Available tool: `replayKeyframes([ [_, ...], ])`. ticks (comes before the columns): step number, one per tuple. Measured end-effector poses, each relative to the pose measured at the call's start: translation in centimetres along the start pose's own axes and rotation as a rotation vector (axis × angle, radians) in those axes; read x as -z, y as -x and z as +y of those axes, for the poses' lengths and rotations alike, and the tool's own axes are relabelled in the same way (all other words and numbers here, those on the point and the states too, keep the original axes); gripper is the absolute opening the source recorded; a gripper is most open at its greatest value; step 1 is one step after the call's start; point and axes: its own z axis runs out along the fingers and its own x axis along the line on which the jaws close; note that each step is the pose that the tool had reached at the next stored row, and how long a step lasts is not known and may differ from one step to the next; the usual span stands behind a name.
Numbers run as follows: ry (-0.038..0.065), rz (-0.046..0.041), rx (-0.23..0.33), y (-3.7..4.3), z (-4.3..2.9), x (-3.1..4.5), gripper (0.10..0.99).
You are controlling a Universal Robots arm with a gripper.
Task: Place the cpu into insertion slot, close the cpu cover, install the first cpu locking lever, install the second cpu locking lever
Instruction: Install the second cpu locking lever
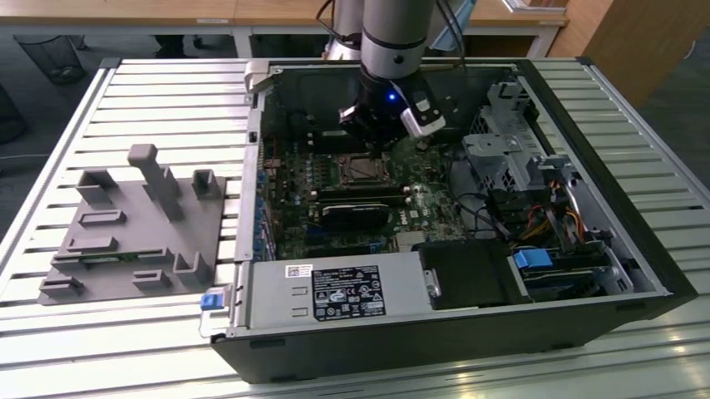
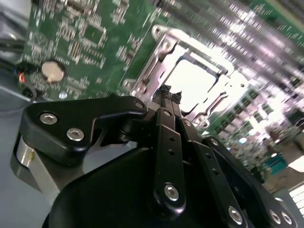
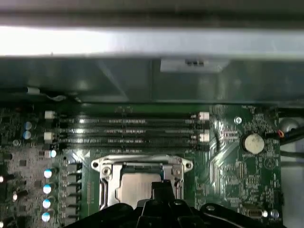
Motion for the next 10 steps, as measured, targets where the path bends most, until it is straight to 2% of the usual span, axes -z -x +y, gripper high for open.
replayKeyframes([
  [2,0.001,0.0003,0.000,0.01,-0.39,0.08,0.118],
  [4,0.006,0.0025,0.000,0.01,-0.47,0.50,0.118],
  [6,0.011,0.0033,0.000,0.02,-0.57,0.88,0.118],
  [10,0.023,0.0035,-0.001,0.03,-1.21,1.06,0.118],
])
